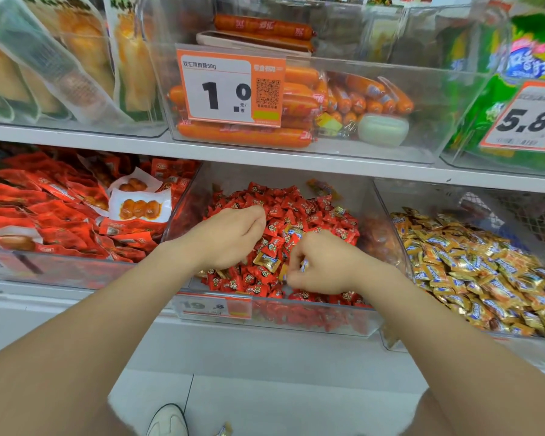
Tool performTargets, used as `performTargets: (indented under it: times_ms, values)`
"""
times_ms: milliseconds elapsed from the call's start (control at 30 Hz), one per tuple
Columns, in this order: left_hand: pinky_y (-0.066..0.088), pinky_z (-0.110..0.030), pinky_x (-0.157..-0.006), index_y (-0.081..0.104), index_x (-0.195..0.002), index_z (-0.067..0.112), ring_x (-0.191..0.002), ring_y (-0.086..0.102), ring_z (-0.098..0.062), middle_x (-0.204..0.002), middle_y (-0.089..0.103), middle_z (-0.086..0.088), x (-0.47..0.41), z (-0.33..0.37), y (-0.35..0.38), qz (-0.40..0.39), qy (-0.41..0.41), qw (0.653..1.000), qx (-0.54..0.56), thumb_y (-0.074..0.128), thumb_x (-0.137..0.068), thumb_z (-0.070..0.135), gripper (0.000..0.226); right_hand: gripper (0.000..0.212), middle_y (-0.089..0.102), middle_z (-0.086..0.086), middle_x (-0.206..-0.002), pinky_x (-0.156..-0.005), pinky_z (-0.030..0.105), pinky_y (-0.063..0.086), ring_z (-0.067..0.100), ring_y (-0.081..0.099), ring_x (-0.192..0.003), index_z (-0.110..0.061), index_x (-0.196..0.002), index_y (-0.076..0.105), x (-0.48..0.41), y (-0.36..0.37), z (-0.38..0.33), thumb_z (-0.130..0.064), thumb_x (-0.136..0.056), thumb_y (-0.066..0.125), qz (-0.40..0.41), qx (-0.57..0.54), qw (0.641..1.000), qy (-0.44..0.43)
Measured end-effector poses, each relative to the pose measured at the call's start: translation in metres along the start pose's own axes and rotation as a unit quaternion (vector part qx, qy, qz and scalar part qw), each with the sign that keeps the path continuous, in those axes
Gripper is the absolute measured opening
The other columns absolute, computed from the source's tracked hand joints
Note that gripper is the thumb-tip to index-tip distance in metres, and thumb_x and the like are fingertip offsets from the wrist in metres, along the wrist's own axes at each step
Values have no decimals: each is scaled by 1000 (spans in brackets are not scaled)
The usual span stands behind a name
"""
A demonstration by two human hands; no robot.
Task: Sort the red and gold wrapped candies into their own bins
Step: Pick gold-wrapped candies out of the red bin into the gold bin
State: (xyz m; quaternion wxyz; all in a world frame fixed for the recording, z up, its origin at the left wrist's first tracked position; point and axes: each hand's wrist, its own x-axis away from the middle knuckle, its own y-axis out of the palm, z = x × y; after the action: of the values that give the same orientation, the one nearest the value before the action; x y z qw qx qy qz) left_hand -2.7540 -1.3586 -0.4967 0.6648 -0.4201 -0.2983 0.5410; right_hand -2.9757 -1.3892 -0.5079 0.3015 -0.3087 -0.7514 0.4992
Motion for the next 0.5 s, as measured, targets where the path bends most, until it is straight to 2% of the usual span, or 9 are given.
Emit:
performTargets:
  times_ms: [100,167,267,333,433,500]
  values:
    - [53,-52,-77,52,-87,24,-80,65,-24,-90,71,-3,1,2,-4,1,-17,1000,-7,30,-109,41,35,36,64,0,-63,-67,37,53,20,60,-64,-11,-68,63,6,-14,0,-43,-86,60,93,-67,992,43]
    - [55,-49,-71,57,-88,16,-74,63,-26,-84,69,-4,0,4,-5,-1,-31,1000,-3,35,-107,30,32,41,58,5,-63,-63,38,48,21,52,-61,-7,-73,57,7,-17,-1,-42,-95,55,151,-101,982,56]
    - [50,-41,-62,60,-90,19,-63,57,-20,-72,65,1,1,9,-4,-25,-45,999,-15,38,-103,22,25,46,63,9,-71,-60,37,41,24,57,-67,-8,-81,55,3,-22,-1,-46,-106,50,203,-123,968,78]
    - [48,-38,-60,57,-85,24,-66,59,-21,-68,63,3,1,12,0,-26,-50,997,-51,42,-100,32,22,38,65,13,-77,-57,37,40,28,58,-66,-7,-88,54,-1,-23,2,-40,-106,52,211,-107,967,91]
    - [42,-32,-63,58,-93,32,-75,60,-14,-73,61,10,1,15,8,-37,-43,991,-122,58,-93,55,23,7,67,10,-87,-63,43,56,27,65,-67,-17,-106,55,-7,-21,11,-21,-104,50,220,-104,966,88]
    - [42,-32,-67,60,-102,32,-82,59,-15,-78,57,14,0,16,15,-59,-35,985,-159,67,-86,67,39,21,68,7,-88,-70,46,59,28,66,-72,-28,-113,60,-11,-17,17,-17,-102,46,204,-67,973,83]
